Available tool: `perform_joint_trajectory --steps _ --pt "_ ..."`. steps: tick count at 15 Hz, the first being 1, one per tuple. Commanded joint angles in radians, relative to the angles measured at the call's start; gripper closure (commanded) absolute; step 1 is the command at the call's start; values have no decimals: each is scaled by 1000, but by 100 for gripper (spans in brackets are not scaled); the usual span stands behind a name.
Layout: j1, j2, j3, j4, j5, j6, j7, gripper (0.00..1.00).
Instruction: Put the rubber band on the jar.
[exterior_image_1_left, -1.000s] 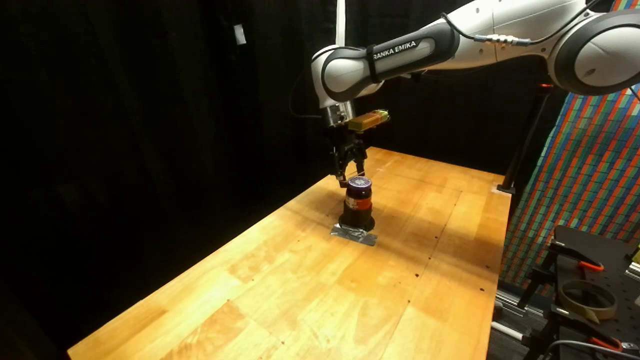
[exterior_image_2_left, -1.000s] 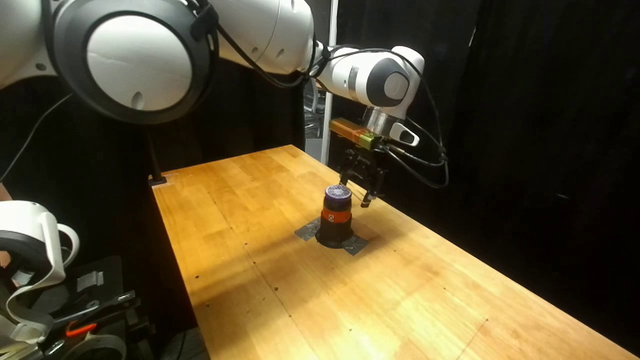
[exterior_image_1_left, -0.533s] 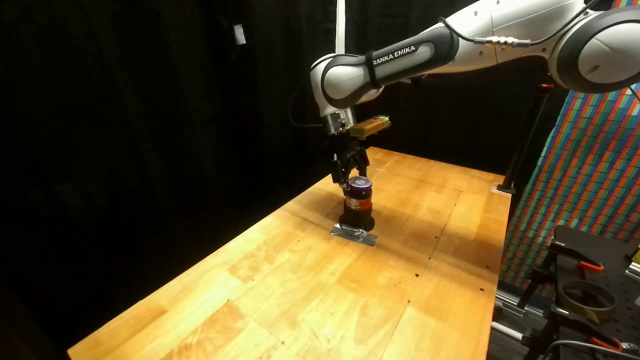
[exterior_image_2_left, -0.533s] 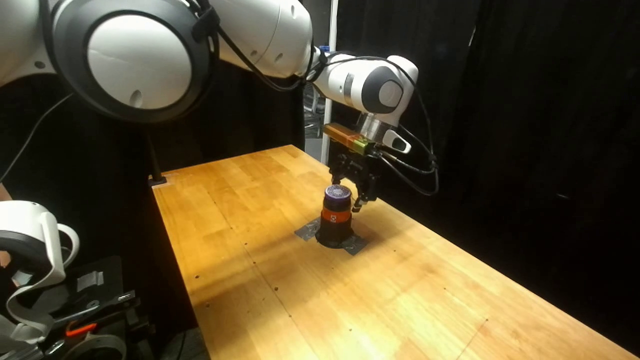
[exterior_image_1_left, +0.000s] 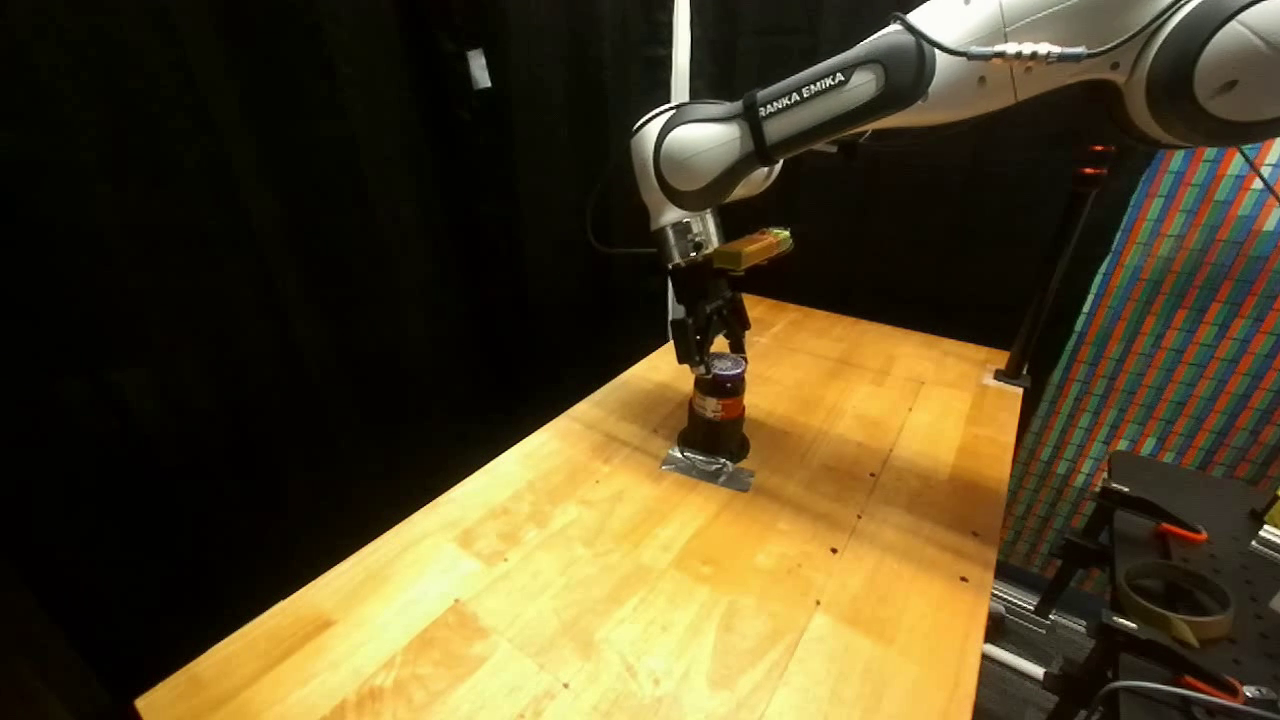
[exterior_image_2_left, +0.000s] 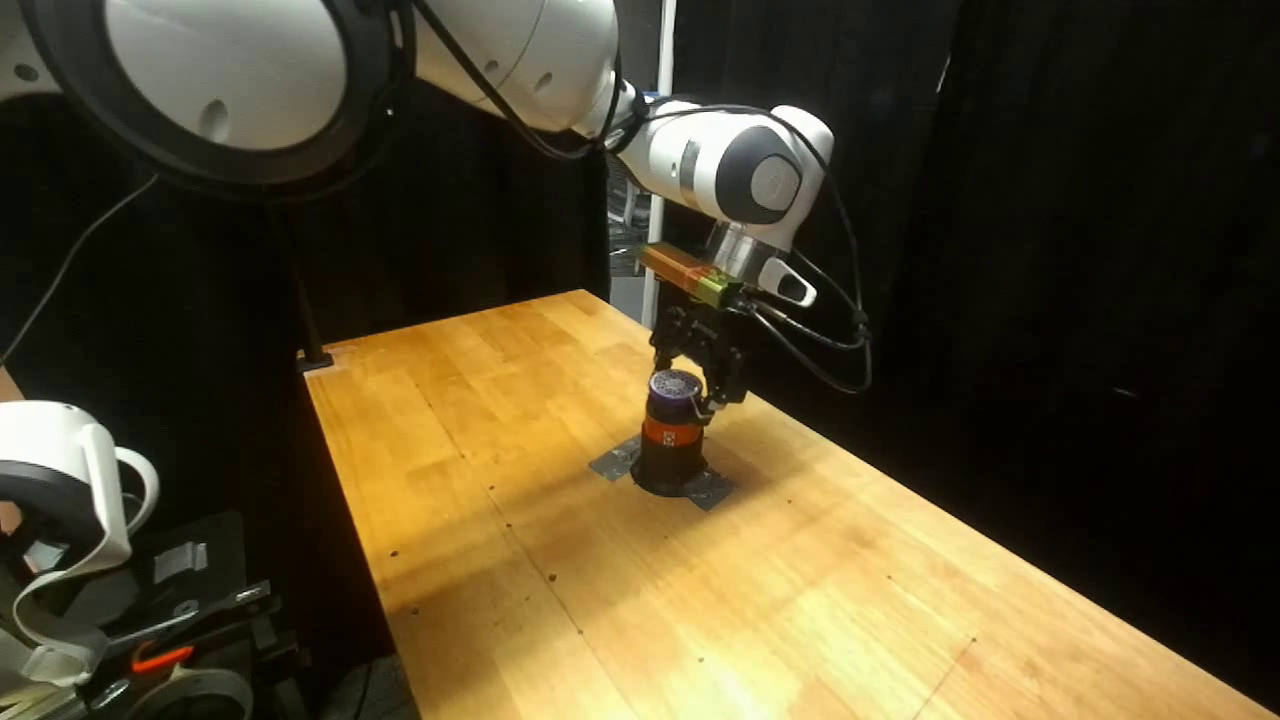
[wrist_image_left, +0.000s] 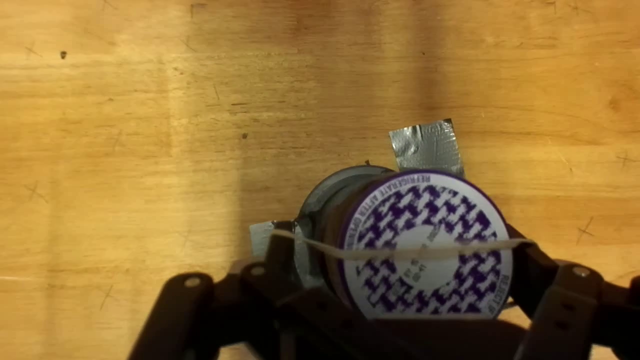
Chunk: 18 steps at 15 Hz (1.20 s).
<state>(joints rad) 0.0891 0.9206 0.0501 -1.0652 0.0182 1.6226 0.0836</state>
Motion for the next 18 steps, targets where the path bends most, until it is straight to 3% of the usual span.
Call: perform_joint_trajectory --steps 1,11,18 --pt "-24 -117 5 -191 29 69 -28 0" --pt "-54 -316 3 -551 89 346 -67 0" --pt "-38 -333 7 -627 70 544 -113 0"
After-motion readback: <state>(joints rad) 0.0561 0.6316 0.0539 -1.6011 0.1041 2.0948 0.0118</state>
